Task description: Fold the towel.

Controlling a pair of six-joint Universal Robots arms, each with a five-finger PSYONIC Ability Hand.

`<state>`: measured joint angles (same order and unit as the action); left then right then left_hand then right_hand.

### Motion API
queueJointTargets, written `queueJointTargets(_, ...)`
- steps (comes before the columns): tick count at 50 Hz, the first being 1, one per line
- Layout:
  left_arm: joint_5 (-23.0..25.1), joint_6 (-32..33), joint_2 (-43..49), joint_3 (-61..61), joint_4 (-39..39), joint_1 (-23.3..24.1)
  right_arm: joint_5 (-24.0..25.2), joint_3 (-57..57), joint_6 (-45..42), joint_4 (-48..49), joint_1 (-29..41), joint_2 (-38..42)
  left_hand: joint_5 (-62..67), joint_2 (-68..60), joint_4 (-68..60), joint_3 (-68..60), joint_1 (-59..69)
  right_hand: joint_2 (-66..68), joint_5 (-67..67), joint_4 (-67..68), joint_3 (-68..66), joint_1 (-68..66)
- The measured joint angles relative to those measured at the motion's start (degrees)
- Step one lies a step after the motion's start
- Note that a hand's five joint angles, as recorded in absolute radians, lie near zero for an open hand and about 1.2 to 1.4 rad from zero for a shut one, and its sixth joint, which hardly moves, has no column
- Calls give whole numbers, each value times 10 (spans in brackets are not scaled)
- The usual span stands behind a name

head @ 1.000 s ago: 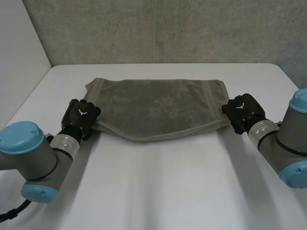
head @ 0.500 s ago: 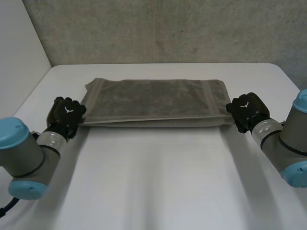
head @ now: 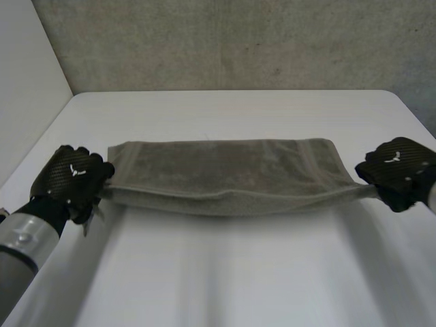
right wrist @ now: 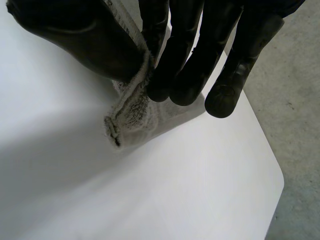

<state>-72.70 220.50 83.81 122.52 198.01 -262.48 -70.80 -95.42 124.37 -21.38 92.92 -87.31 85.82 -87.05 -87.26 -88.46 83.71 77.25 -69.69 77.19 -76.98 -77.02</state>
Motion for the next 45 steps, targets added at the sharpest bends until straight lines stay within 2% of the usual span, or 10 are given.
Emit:
queueJointTargets(7, 41, 0, -35, 26, -45, -11, 78, -7, -21, -51, -56, -47, 0, 0, 0, 0, 0, 0, 0, 0, 0, 0)
queueJointTargets(10, 53, 0, -15, 11, -44, -17, 102, 1, -18, -40, -64, -27, 0, 0, 0, 0, 0, 0, 0, 0, 0, 0)
queueJointTargets(13, 55, 1, 30, -20, -32, -18, 102, 23, -14, -18, -60, 20, 0, 0, 0, 0, 0, 0, 0, 0, 0, 0)
queueJointTargets(18, 50, 2, 156, -116, -12, -13, 50, 110, 2, 18, -21, 144, 0, 0, 0, -1, 0, 0, 0, 0, 0, 0)
queueJointTargets(23, 37, 4, 306, -260, -8, 3, -34, 264, 27, 28, 42, 291, 0, 0, 0, -1, 0, 0, 0, 0, 0, 0)
queueJointTargets(28, 18, 4, 417, -394, -10, 18, -81, 396, 57, 42, 72, 399, 0, 0, 0, -2, 0, 0, 0, 0, 0, 0)
queueJointTargets(33, 2, 3, 501, -513, -13, 26, -101, 477, 82, 81, 82, 466, 0, 0, 0, -2, 0, 0, 0, 0, 0, 0)
queueJointTargets(43, -4, 5, 600, -656, -10, 44, -124, 547, 88, 164, 95, 534, 5, 0, 0, -2, 0, -4, 3, -2, 2, 4)
queueJointTargets(44, -4, 5, 612, -671, -10, 46, -125, 555, 88, 172, 98, 545, 1, 5, 5, 4, -2, -74, 82, -66, 63, 68)
queueJointTargets(45, -4, 5, 617, -676, -10, 47, -126, 558, 88, 175, 98, 548, -10, 18, 20, 21, -5, -96, 106, -88, 85, 89)
